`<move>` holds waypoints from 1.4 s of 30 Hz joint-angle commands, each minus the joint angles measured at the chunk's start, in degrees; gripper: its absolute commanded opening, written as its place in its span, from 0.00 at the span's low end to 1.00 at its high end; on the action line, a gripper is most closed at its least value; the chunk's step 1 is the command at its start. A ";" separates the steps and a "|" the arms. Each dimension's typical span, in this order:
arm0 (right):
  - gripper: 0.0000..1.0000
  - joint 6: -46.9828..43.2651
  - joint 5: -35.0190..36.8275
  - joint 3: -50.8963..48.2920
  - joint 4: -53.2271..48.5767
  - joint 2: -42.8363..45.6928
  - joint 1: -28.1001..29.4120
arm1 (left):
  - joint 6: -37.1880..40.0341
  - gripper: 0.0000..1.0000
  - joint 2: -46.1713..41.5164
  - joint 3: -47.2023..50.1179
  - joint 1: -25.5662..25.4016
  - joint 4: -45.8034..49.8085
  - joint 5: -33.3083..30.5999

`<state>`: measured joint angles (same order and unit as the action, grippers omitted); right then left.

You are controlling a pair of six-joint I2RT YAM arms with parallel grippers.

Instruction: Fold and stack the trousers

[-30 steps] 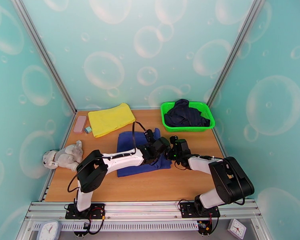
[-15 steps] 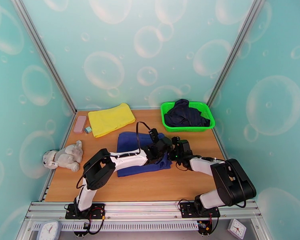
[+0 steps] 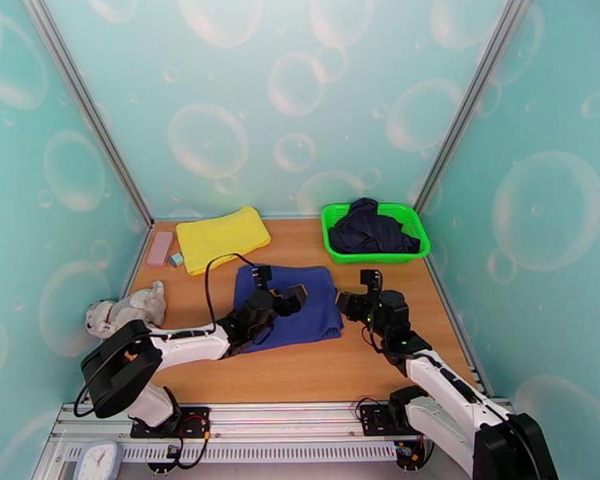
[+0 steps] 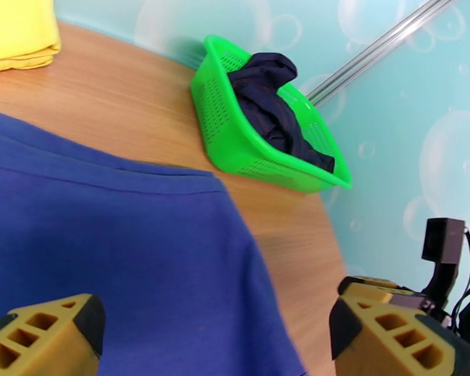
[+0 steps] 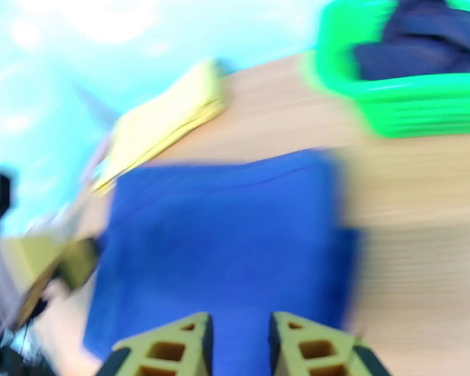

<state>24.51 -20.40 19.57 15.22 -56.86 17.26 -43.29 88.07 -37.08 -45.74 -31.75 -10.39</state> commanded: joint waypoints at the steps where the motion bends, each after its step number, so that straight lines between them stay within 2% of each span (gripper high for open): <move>1: 0.31 0.17 -10.55 1.73 7.78 -4.48 3.41 | 4.67 1.00 -1.77 3.95 10.14 -8.44 15.43; 3: 0.31 0.80 -13.23 2.42 10.24 -7.73 5.53 | 6.51 0.99 -1.49 4.55 14.15 -10.45 18.30; 5: 0.31 1.02 -12.90 3.76 8.99 -10.63 7.27 | 8.56 0.99 0.39 3.24 17.21 -10.44 19.09; 8: 0.30 6.43 -10.15 4.02 7.09 -14.15 8.83 | 8.83 0.99 6.08 0.06 21.56 -12.86 24.71; 11: 0.30 13.43 -3.00 -1.22 7.90 -12.88 10.22 | 6.96 0.99 10.31 -1.27 23.90 -18.08 30.06; 15: 0.30 18.54 7.23 -8.73 5.40 -6.09 10.18 | 4.42 0.99 13.90 -2.31 24.11 -17.98 27.23; 20: 0.31 22.95 14.26 -13.87 -0.97 2.89 10.27 | 0.12 0.99 19.30 -2.81 25.33 -16.08 21.30; 22: 0.32 22.91 17.30 -15.37 -3.16 5.84 10.00 | -0.74 0.99 20.28 -2.30 25.61 -16.75 20.94; 24: 0.32 21.93 17.45 -15.38 -5.83 7.03 8.62 | -0.36 0.99 20.17 -1.76 25.61 -17.20 21.47; 27: 0.32 18.77 14.80 -12.97 -9.09 9.01 6.86 | 1.50 0.99 17.08 0.03 25.61 -18.99 23.71; 29: 0.32 15.92 15.73 -9.46 -12.51 11.47 7.78 | 3.09 0.99 12.92 1.66 25.29 -19.60 24.86; 32: 0.33 10.18 17.90 -2.26 -16.61 12.42 9.28 | 7.20 0.99 4.35 3.53 22.64 -13.62 21.70; 35: 0.38 3.87 15.33 5.44 -17.58 6.58 8.96 | 10.59 1.00 -3.47 4.53 17.80 -3.24 16.47; 39: 0.40 -0.33 10.16 14.12 -14.06 -4.50 7.67 | 6.88 0.99 -13.13 11.68 15.06 2.37 18.31; 42: 0.39 0.48 4.89 17.88 -7.85 -13.58 5.24 | 3.96 0.99 -18.76 17.44 14.19 4.39 20.68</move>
<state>28.34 -10.00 35.31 3.68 -64.47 24.25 -36.93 72.20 -24.32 -31.07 -35.46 9.19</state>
